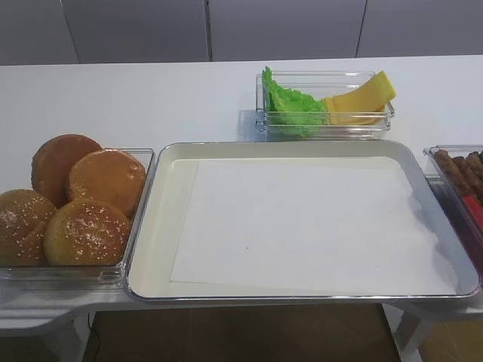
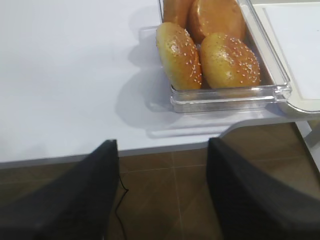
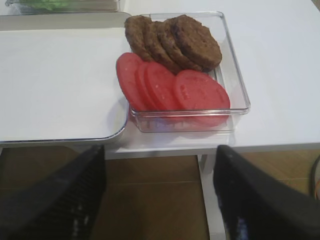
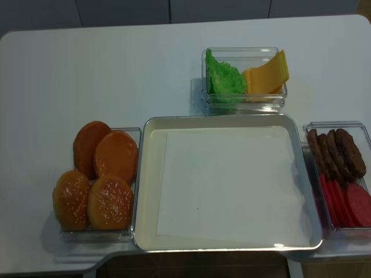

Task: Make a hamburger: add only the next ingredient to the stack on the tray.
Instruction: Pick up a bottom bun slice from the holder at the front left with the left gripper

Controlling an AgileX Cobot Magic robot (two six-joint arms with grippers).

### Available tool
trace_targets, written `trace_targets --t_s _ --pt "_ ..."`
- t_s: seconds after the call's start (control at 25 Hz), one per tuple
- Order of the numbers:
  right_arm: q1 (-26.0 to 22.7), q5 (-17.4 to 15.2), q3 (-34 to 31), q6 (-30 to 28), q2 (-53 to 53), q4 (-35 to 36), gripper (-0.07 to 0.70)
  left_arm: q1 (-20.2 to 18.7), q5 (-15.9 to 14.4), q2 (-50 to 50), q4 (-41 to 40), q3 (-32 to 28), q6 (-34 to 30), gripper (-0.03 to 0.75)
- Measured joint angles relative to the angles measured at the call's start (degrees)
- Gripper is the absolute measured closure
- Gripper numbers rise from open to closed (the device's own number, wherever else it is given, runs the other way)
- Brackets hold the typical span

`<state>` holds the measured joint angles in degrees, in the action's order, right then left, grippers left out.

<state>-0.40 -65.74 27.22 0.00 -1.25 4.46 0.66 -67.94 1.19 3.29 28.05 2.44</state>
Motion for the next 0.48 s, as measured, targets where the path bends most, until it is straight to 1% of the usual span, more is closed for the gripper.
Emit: trace_targets --t_s 0.48 --pt "0.00 0.00 0.00 0.00 0.00 0.00 0.122 0.00 0.00 0.00 0.00 0.00 0.00 0.299"
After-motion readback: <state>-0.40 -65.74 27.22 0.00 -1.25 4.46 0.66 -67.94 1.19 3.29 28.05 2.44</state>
